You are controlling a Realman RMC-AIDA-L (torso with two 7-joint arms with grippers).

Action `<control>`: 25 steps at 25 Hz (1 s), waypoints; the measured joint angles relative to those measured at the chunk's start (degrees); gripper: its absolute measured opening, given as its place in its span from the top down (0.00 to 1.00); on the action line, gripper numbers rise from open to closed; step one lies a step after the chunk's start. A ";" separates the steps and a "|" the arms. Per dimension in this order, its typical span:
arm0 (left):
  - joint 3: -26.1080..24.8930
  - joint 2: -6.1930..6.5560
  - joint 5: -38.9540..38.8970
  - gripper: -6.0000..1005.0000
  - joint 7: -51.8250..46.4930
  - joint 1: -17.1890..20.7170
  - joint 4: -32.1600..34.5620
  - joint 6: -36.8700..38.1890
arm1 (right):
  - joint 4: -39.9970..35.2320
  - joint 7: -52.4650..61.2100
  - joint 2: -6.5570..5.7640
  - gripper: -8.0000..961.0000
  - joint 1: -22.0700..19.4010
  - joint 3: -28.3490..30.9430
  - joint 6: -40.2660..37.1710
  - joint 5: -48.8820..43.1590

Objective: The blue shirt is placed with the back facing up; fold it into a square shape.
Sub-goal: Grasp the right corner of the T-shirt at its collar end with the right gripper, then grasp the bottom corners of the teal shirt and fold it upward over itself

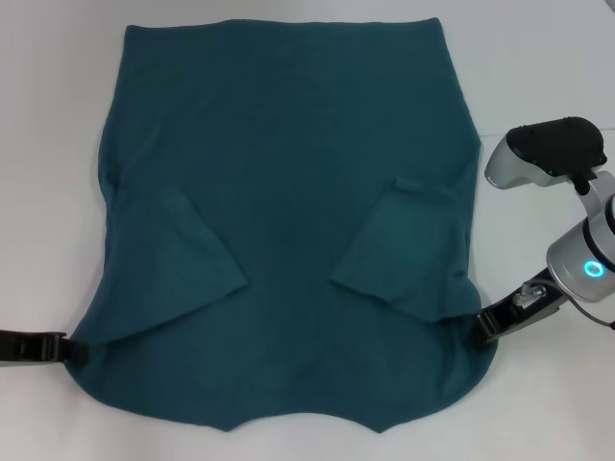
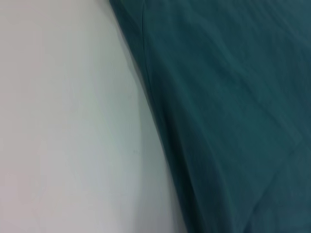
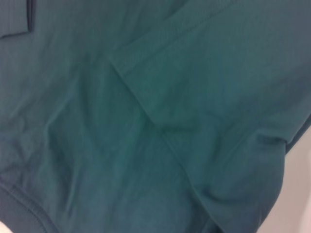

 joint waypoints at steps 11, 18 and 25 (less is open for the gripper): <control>-0.38 0.42 0.89 0.96 0.16 0.05 0.01 3.77 | -2.12 -5.74 -0.25 0.92 1.50 0.65 -7.72 -0.24; -1.12 1.20 6.43 0.96 -0.41 -0.23 0.20 12.53 | -6.25 -10.02 -0.58 0.92 2.69 0.48 -18.85 -0.40; -1.27 1.06 12.08 0.96 -0.97 0.28 0.28 23.39 | -6.76 -14.78 -0.16 0.92 3.46 -0.05 -29.93 0.09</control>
